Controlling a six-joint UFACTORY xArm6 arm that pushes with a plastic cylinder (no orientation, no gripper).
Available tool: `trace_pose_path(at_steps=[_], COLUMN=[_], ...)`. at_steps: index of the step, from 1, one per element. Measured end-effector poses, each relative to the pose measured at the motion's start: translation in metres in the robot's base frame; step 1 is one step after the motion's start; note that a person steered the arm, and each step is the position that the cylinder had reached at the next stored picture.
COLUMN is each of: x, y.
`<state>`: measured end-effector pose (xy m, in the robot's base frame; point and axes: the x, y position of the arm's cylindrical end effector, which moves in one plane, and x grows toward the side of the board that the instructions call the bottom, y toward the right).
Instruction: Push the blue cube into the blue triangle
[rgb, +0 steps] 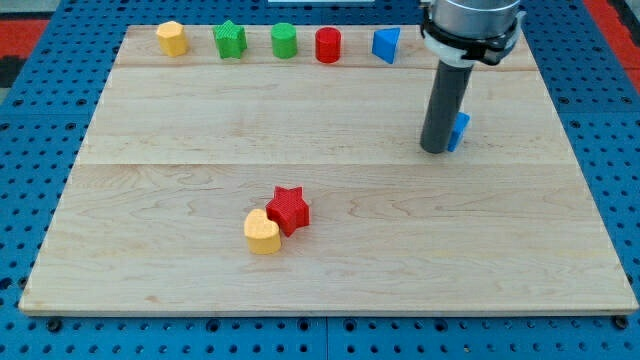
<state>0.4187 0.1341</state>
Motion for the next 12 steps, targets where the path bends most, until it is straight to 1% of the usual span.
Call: trace_pose_path(at_steps=[2,3,4,8,9,10,11,12], x=[-0.032,0.011,-0.008,-0.152,-0.131,-0.134,-0.183,-0.198], y=[0.029,0.041,0.048,0.053,0.084,0.133,0.154,0.124])
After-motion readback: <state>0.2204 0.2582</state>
